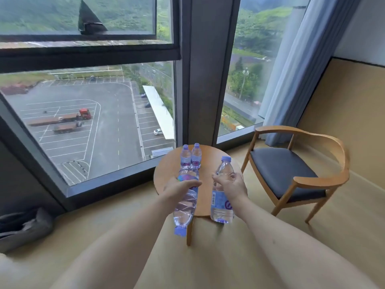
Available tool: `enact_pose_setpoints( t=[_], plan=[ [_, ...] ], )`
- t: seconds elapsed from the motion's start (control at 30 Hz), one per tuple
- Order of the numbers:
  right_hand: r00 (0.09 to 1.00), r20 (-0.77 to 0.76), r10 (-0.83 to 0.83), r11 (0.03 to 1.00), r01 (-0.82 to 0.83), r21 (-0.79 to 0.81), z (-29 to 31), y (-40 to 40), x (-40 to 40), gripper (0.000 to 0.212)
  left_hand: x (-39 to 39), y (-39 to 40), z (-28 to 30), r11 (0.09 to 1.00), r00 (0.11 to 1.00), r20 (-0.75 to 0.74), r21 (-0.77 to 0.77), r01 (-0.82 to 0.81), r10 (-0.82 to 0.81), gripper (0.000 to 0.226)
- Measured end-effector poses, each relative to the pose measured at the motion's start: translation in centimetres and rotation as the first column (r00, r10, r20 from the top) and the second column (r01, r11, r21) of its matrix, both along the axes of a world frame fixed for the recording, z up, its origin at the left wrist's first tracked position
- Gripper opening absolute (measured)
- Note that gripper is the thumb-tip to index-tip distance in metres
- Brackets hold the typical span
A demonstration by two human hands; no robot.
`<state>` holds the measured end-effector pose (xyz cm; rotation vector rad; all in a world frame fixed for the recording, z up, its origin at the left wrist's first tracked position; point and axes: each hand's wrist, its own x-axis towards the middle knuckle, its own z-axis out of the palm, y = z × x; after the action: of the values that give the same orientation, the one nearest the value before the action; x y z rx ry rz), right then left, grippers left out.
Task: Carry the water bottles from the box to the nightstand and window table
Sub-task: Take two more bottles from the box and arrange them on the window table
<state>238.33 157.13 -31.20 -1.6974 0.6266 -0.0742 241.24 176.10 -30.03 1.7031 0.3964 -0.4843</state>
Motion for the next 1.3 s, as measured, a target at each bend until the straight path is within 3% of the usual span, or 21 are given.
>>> enact_pose_setpoints(
  t=[0.23, 0.53, 0.67, 0.9, 0.97, 1.1, 1.3],
  plan=[
    [0.996, -0.065, -0.065, 0.998, 0.063, -0.023, -2.1, 0.9, 8.4, 0.066, 10.2, 1.3, -1.5, 0.991, 0.985, -0.114, 0.029, 0.132, -0.127, 0.058],
    [0.992, -0.108, -0.068, 0.997, 0.070, 0.017, -4.4, -1.5, 16.7, 0.069, 18.3, -0.3, -3.3, 0.943, 0.894, -0.302, -0.078, 0.324, -0.332, 0.064],
    [0.992, -0.115, -0.057, 0.996, 0.064, 0.059, -5.9, -4.3, 21.4, 0.061, 22.5, -3.0, -4.1, 0.913, 0.862, -0.330, 0.000, 0.408, -0.385, 0.058],
    [0.983, -0.183, 0.001, 0.994, 0.020, 0.110, -8.9, -11.2, 31.2, 0.061, 30.9, -10.0, -5.7, 0.904, 0.898, -0.265, 0.155, 0.399, -0.352, 0.059],
    [0.975, -0.221, 0.011, 0.993, 0.015, 0.116, -9.6, -13.2, 33.3, 0.067, 33.5, -12.1, -6.1, 0.827, 0.847, -0.329, 0.248, 0.504, -0.417, 0.056],
    [0.957, -0.290, 0.008, 0.996, 0.017, 0.082, -11.6, -16.6, 36.4, 0.064, 37.2, -16.4, -7.2, 0.575, 0.755, -0.382, 0.490, 0.655, -0.534, 0.051],
    [0.920, -0.391, 0.027, 1.000, -0.026, 0.007, -15.2, -19.3, 39.1, 0.068, 42.2, -20.8, -9.5, 0.378, 0.663, -0.454, 0.570, 0.730, -0.595, 0.050]
  ],
)
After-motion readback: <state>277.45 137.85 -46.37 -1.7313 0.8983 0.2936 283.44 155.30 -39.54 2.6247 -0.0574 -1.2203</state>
